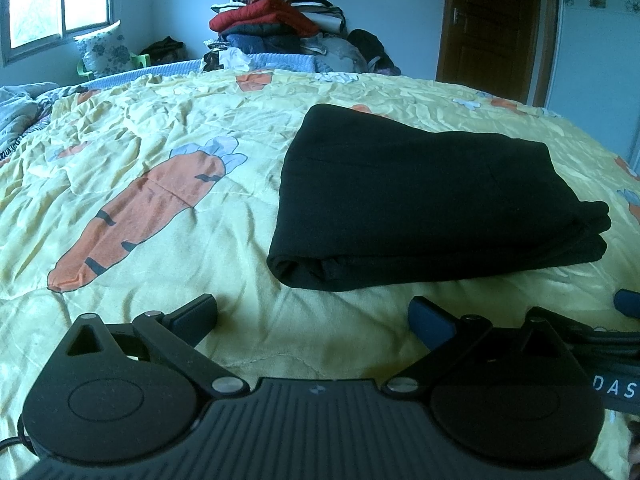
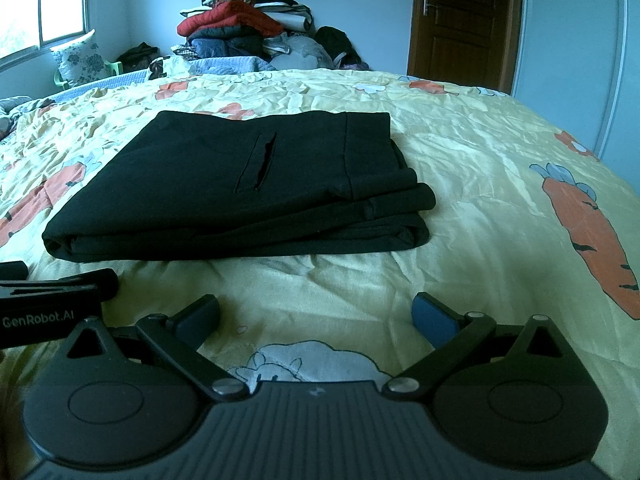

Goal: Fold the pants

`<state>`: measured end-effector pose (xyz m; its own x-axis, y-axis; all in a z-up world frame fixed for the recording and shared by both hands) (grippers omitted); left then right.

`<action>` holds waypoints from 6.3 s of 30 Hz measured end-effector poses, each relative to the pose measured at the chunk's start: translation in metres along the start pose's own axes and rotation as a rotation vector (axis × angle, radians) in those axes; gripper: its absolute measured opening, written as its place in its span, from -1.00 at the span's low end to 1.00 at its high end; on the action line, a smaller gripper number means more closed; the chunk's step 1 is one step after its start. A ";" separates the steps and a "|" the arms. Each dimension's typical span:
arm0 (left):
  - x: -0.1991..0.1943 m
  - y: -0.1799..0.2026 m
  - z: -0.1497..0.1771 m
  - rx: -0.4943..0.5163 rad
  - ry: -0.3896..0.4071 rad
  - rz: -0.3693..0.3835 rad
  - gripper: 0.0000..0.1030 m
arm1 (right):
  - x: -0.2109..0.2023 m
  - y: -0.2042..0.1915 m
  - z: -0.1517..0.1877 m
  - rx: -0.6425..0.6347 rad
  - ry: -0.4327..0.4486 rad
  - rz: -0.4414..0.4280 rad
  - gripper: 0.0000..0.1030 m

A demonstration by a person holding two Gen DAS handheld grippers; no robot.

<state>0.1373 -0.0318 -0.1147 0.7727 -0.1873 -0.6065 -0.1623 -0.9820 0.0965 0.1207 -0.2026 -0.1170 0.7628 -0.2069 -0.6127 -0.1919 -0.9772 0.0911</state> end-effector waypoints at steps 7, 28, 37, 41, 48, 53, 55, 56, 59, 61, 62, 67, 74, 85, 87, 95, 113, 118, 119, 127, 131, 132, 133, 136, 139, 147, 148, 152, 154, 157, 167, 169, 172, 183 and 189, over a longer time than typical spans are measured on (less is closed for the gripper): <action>-0.002 0.000 0.000 -0.007 -0.001 -0.004 1.00 | -0.005 -0.001 0.001 -0.028 0.004 -0.020 1.00; -0.010 0.001 0.004 0.003 0.010 -0.043 1.00 | -0.004 0.006 -0.002 -0.031 0.024 0.009 1.00; -0.008 -0.001 0.005 -0.014 0.005 -0.030 1.00 | 0.000 0.009 0.001 -0.005 0.003 -0.018 1.00; -0.007 0.000 0.005 -0.017 0.005 -0.028 1.00 | 0.000 0.008 0.001 -0.007 0.003 -0.017 1.00; -0.007 -0.001 0.005 -0.017 0.005 -0.028 1.00 | 0.000 0.008 0.001 -0.007 0.003 -0.017 1.00; -0.007 -0.001 0.005 -0.017 0.005 -0.028 1.00 | 0.000 0.008 0.001 -0.010 0.004 -0.018 1.00; -0.007 -0.001 0.005 -0.017 0.005 -0.028 1.00 | 0.000 0.008 0.001 -0.011 0.004 -0.021 1.00; -0.007 -0.001 0.005 -0.017 0.005 -0.028 1.00 | 0.000 0.007 0.001 -0.012 0.004 -0.021 1.00; -0.008 -0.001 0.005 -0.017 0.004 -0.028 1.00 | 0.000 0.007 0.001 -0.011 0.004 -0.021 1.00; -0.008 0.000 0.005 -0.017 0.005 -0.028 1.00 | 0.000 0.007 0.001 -0.011 0.004 -0.021 1.00; -0.008 0.000 0.005 -0.017 0.004 -0.028 1.00 | 0.000 0.007 0.001 -0.011 0.004 -0.021 1.00; -0.008 0.000 0.005 -0.017 0.005 -0.028 1.00 | 0.000 0.007 0.001 -0.011 0.004 -0.021 1.00; -0.008 -0.001 0.005 -0.017 0.005 -0.028 1.00 | 0.000 0.007 0.001 -0.011 0.004 -0.021 1.00; -0.008 0.000 0.004 -0.017 0.004 -0.028 1.00 | 0.000 0.007 0.001 -0.011 0.004 -0.021 1.00; -0.007 -0.001 0.004 -0.017 0.004 -0.028 1.00 | 0.000 0.007 0.001 -0.011 0.004 -0.021 1.00; -0.008 -0.001 0.004 -0.017 0.004 -0.028 1.00 | 0.000 0.007 0.001 -0.011 0.004 -0.021 1.00; -0.008 -0.001 0.004 -0.017 0.004 -0.028 1.00 | 0.000 0.007 0.001 -0.011 0.004 -0.021 1.00; -0.008 -0.001 0.004 -0.018 0.004 -0.027 1.00 | 0.000 0.007 0.001 -0.011 0.004 -0.021 1.00; -0.008 -0.001 0.004 -0.018 0.004 -0.027 1.00 | 0.000 0.007 0.001 -0.011 0.004 -0.021 1.00; -0.008 0.000 0.004 -0.018 0.004 -0.027 1.00 | 0.000 0.007 0.001 -0.011 0.004 -0.021 1.00; -0.008 -0.001 0.004 -0.018 0.004 -0.027 1.00 | 0.000 0.007 0.001 -0.011 0.004 -0.021 1.00; -0.008 -0.001 0.004 -0.018 0.004 -0.027 1.00 | 0.000 0.007 0.001 -0.011 0.004 -0.021 1.00; -0.008 -0.001 0.004 -0.018 0.004 -0.028 1.00 | 0.000 0.007 0.001 -0.011 0.004 -0.021 1.00; -0.008 -0.001 0.004 -0.018 0.004 -0.028 1.00 | 0.000 0.008 0.001 -0.011 0.004 -0.021 1.00; -0.008 -0.001 0.004 -0.018 0.004 -0.028 1.00 | 0.000 0.007 0.001 -0.011 0.004 -0.021 1.00; -0.007 0.002 0.005 -0.016 0.003 -0.022 1.00 | 0.000 0.008 0.001 -0.011 0.004 -0.021 1.00; -0.007 0.002 0.005 -0.016 0.003 -0.022 1.00 | 0.000 0.007 0.001 -0.011 0.004 -0.021 1.00; -0.007 0.002 0.005 -0.016 0.003 -0.021 1.00 | 0.000 0.007 0.001 -0.011 0.004 -0.021 1.00; -0.008 0.002 0.005 -0.016 0.003 -0.021 1.00 | 0.000 0.007 0.001 -0.011 0.004 -0.021 1.00; -0.008 0.002 0.005 -0.016 0.003 -0.021 1.00 | 0.000 0.007 0.001 -0.011 0.004 -0.021 1.00; -0.008 0.002 0.005 -0.016 0.003 -0.021 1.00 | 0.000 0.007 0.001 -0.011 0.004 -0.021 1.00; -0.007 0.002 0.006 -0.016 0.003 -0.021 1.00 | 0.000 0.007 0.001 -0.011 0.004 -0.021 1.00; -0.007 0.002 0.006 -0.016 0.003 -0.021 1.00 | 0.000 0.007 0.001 -0.011 0.004 -0.021 1.00; -0.007 0.002 0.005 -0.017 0.003 -0.021 1.00 | 0.000 0.008 0.001 -0.011 0.004 -0.021 1.00; -0.007 0.002 0.005 -0.017 0.003 -0.021 1.00 | 0.000 0.008 0.001 -0.012 0.005 -0.021 1.00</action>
<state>0.1280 -0.0318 -0.1142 0.7776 -0.1668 -0.6063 -0.1358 -0.9860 0.0970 0.1183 -0.2100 -0.1173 0.7693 -0.1868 -0.6110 -0.1688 -0.9817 0.0877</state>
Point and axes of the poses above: each gripper's, at about its wrist camera, not at the fingertips, and x roughly the way its jaws point, y to its right, z to its underside, the point moved 9 cm from there along x, roughly the way its jaws point, and after that the axes turned 10 degrees about z, right-handed, at the moved point
